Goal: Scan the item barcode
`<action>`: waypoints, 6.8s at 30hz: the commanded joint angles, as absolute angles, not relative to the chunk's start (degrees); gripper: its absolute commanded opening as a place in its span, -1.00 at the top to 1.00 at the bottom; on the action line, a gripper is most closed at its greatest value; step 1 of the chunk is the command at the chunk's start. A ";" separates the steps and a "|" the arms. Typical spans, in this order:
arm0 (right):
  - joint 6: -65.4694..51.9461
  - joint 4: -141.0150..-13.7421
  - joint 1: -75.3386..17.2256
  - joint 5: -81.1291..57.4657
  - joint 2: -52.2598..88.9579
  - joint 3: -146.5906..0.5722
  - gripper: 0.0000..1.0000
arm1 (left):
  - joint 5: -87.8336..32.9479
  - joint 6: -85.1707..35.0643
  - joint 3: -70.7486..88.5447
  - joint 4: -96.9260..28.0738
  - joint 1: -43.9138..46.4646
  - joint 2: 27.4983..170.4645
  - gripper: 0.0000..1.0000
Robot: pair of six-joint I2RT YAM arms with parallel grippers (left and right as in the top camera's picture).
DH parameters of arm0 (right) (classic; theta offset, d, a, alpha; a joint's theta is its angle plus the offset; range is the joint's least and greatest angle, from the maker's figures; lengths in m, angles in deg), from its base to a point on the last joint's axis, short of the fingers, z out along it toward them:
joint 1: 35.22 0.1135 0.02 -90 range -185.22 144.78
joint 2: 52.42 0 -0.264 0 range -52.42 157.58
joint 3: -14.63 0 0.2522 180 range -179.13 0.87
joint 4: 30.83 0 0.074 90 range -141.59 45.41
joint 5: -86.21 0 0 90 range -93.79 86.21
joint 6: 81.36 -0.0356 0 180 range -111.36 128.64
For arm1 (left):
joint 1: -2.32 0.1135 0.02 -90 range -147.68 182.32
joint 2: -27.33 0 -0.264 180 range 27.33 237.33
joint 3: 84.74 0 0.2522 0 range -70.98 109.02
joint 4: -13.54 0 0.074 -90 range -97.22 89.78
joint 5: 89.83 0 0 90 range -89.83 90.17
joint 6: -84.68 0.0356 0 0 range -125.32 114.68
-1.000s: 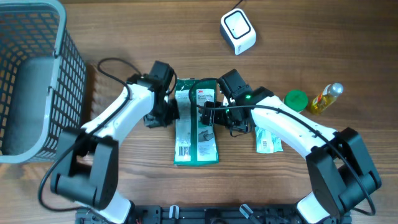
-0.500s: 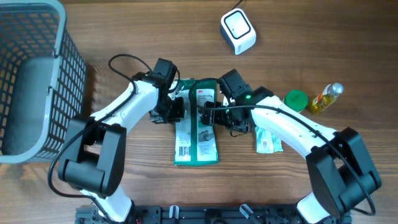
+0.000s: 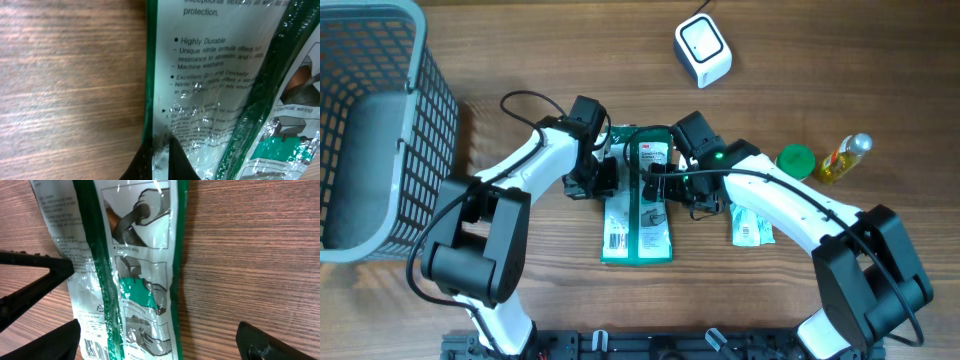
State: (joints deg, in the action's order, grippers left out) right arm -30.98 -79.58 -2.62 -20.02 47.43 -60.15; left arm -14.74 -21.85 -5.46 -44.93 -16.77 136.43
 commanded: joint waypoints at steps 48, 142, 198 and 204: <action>-35.09 -52.25 -5.72 -38.60 51.25 -41.63 -0.26 | -13.96 -20.54 -10.29 -39.44 -16.68 140.28 0.92; -14.02 -63.12 -4.76 -30.88 37.86 -55.32 0.91 | 3.27 -23.77 -3.84 -41.56 3.30 128.50 -1.00; 33.41 -50.33 -5.44 34.01 83.38 -105.22 0.91 | 3.27 -23.77 -3.84 -41.56 3.30 128.50 -1.00; 28.80 -57.61 -5.07 25.95 68.72 -105.22 0.91 | 3.24 -23.77 -3.84 -41.56 3.30 128.50 -1.00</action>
